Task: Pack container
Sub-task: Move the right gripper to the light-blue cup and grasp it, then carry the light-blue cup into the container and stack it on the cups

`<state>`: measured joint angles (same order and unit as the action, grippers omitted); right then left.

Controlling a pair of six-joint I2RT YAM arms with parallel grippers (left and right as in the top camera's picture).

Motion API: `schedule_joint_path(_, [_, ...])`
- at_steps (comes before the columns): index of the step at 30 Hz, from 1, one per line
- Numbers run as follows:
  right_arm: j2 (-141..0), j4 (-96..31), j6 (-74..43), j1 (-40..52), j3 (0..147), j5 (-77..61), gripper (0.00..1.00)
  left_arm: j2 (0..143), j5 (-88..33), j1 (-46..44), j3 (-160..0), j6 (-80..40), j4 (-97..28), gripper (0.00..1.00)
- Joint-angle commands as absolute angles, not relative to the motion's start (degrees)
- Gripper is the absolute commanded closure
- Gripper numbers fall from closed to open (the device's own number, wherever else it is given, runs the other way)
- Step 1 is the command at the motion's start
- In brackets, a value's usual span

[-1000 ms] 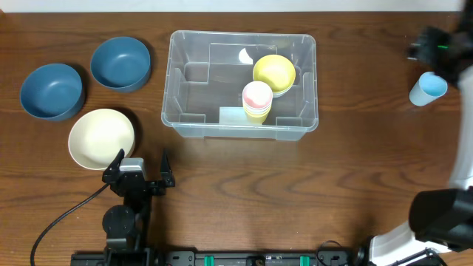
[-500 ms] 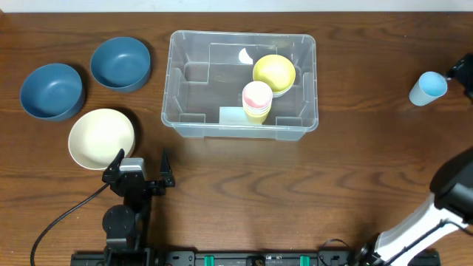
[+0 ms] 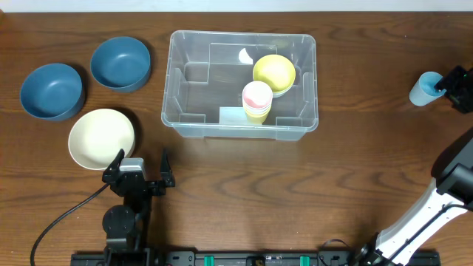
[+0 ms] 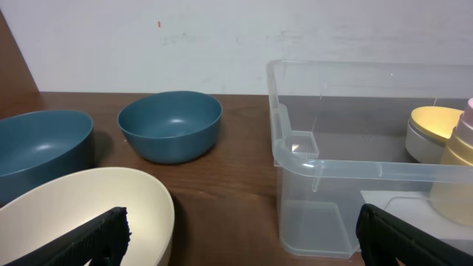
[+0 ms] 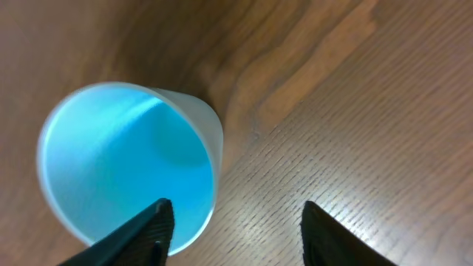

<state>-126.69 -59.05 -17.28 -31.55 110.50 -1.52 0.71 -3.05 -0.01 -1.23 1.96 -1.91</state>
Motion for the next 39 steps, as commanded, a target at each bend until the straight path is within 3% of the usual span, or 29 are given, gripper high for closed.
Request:
schedule_joint_path(1, [-128.81, -59.37, -17.08, -31.31, 109.58, -0.89, 0.50, 0.62, -3.22, 0.32, -0.25, 2.72, -3.84, 0.02])
schedule_joint_path(6, [-130.63, -59.42, -17.08, -30.98, 109.43, -0.89, 0.64, 0.62, -3.22, 0.32, -0.25, 2.74, -3.84, 0.02])
schedule_joint_path(10, [-130.72, -59.59, -17.08, -30.63, 109.40, -0.86, 0.98, 0.62, -3.22, 0.32, -0.25, 2.72, -3.84, 0.02])
schedule_joint_path(17, [-127.55, -63.20, -15.79, -28.67, 109.43, -2.37, 0.99, 0.62, -3.22, 0.32, -0.25, 2.74, -3.84, 0.02])
schedule_joint_path(23, [-118.45, -64.79, -11.40, -22.65, 109.45, -11.62, 0.99, 0.62, -3.22, 0.32, -0.25, 2.72, -3.84, 0.02])
schedule_joint_path(32, [-101.95, -64.69, -11.51, -0.14, 109.45, -10.13, 0.99, 0.62, -3.22, 0.32, -0.25, 2.72, -3.84, 0.02])
schedule_joint_path(39, [-103.02, -62.83, -14.17, 17.21, 109.43, -5.17, 0.99, 0.62, -3.22, 0.32, -0.25, 2.72, -3.84, 0.02])
